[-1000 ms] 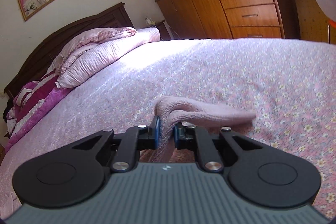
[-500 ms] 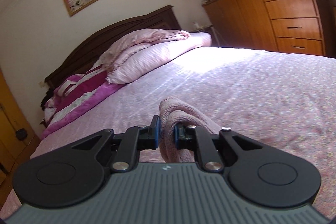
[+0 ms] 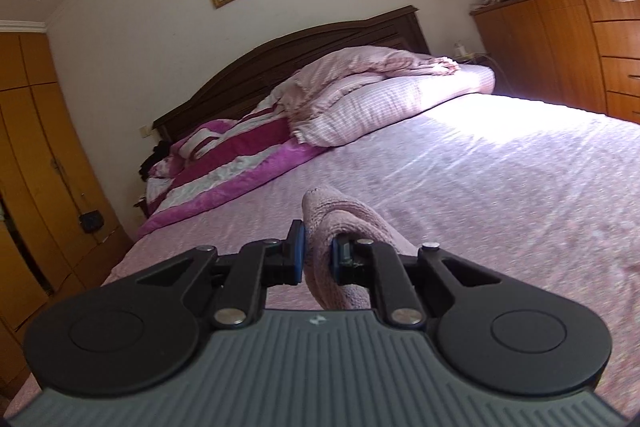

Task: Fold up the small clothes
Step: 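Lift the sleeve with the right tool and lay it across the cardigan body, then open the right tool to release the sleeve on the body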

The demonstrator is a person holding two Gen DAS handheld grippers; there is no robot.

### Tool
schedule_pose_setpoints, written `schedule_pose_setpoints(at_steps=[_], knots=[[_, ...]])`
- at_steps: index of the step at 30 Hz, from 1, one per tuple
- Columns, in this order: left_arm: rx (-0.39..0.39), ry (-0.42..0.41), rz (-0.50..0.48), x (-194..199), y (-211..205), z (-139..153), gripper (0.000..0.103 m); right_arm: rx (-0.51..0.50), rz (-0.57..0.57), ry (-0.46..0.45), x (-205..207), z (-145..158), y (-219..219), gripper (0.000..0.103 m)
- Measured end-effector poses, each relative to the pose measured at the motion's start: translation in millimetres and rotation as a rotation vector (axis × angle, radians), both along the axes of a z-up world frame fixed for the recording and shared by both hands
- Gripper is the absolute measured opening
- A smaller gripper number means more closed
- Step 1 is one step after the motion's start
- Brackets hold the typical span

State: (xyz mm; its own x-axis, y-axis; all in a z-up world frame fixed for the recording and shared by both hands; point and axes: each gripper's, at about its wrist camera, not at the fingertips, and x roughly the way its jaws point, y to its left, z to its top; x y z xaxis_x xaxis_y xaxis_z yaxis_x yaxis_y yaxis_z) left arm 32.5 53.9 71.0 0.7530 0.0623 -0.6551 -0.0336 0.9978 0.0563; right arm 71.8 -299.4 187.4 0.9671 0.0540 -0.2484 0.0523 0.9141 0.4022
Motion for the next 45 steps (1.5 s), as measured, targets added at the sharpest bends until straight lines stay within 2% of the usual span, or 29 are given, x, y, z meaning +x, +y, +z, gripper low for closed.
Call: schedule_pose_setpoints(at_steps=[6, 10, 13, 19, 24, 29, 31, 34, 40, 45], knots=[[-0.011, -0.02, 0.057, -3.1, 29.1, 6.9, 0.103, -0.035, 0.077, -0.016, 8.6, 1.6, 82.2, 0.014], [-0.011, -0.007, 0.088, -4.2, 40.4, 4.6, 0.103, -0.087, 0.141, 0.016, 21.3, -16.4, 135.1, 0.014], [-0.011, -0.006, 0.099, -5.3, 46.1, 1.6, 0.103, -0.122, 0.181, 0.074, 29.6, -39.5, 169.5, 0.014], [-0.015, 0.002, 0.094, -3.9, 50.0, -4.3, 0.103, -0.109, 0.247, 0.228, 45.8, -91.1, 210.4, 0.014], [-0.008, 0.017, 0.083, -3.3, 47.5, -9.3, 0.103, -0.093, 0.31, 0.306, 56.7, -130.1, 218.0, 0.016], [-0.016, 0.025, 0.073, 0.0, 44.2, -11.2, 0.103, -0.092, 0.363, 0.383, 58.7, -145.0, 224.8, 0.039], [-0.02, 0.027, 0.062, 2.7, 41.3, -11.5, 0.103, -0.09, 0.368, 0.414, 57.8, -145.9, 223.1, 0.058], [-0.012, 0.02, 0.04, 6.8, 34.1, -10.3, 0.103, -0.071, 0.404, 0.434, 43.9, -144.5, 215.2, 0.068], [0.008, -0.018, -0.02, 15.0, 13.7, 0.5, 0.103, -0.084, 0.417, 0.429, 5.0, -126.2, 186.5, 0.072], [0.039, -0.052, -0.079, 26.4, -11.9, 10.3, 0.103, -0.094, 0.316, 0.406, -16.4, -118.3, 144.1, 0.077]])
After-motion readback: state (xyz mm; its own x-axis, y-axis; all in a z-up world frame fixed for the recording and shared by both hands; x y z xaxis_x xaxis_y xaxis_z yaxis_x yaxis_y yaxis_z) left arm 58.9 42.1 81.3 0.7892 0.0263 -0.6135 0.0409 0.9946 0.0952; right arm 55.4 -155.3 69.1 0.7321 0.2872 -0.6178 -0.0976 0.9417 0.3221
